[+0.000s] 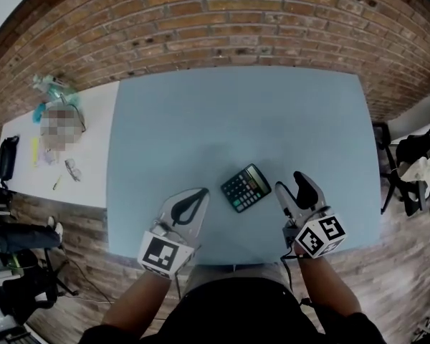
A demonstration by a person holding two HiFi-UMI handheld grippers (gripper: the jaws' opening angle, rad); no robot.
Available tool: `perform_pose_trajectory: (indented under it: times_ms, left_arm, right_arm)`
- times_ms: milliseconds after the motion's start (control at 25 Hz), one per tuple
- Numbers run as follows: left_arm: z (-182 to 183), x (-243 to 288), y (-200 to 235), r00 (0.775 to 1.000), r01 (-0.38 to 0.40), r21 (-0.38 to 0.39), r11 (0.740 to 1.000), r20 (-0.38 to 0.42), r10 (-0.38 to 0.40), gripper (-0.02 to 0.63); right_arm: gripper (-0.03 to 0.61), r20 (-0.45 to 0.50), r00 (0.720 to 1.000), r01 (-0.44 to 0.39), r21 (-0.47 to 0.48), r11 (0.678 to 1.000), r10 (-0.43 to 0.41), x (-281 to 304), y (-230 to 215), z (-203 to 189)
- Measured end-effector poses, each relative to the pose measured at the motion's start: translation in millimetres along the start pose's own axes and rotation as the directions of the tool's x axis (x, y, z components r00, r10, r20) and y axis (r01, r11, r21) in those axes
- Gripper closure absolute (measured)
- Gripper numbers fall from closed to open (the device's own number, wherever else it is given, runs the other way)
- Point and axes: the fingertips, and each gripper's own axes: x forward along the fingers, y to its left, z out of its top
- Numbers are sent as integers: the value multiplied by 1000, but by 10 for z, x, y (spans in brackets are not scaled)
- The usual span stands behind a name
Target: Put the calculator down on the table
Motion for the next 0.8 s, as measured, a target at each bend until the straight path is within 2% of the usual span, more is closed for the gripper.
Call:
perform_pose_trajectory:
  times_ms: [160,280,440,600,800]
  left_arm:
    - [3,-134,49,1000,-7,19,1000,-2,7,611]
    - [-40,-216,121,1000,-15,48,999,-6,15,611]
    - [78,-277,141,1000,-25,33,999,8,24,611]
    - [146,-322,217,999,-36,60,998,32,34,611]
    - [142,-372,246,999,-35,52,998,24,34,611]
  right_arm:
    - [366,23,1000,-4,-45,999,5,-55,103,142]
    - [476,28,999,-30,-57,998,32,-59,187,211]
    - [495,40,998,-37,-79,996,40,-85,256,281]
    - [530,54,998,-39,-97,995,44,-78,303,349]
    - [564,73,997,-31,-122,992,40,-83,343,414]
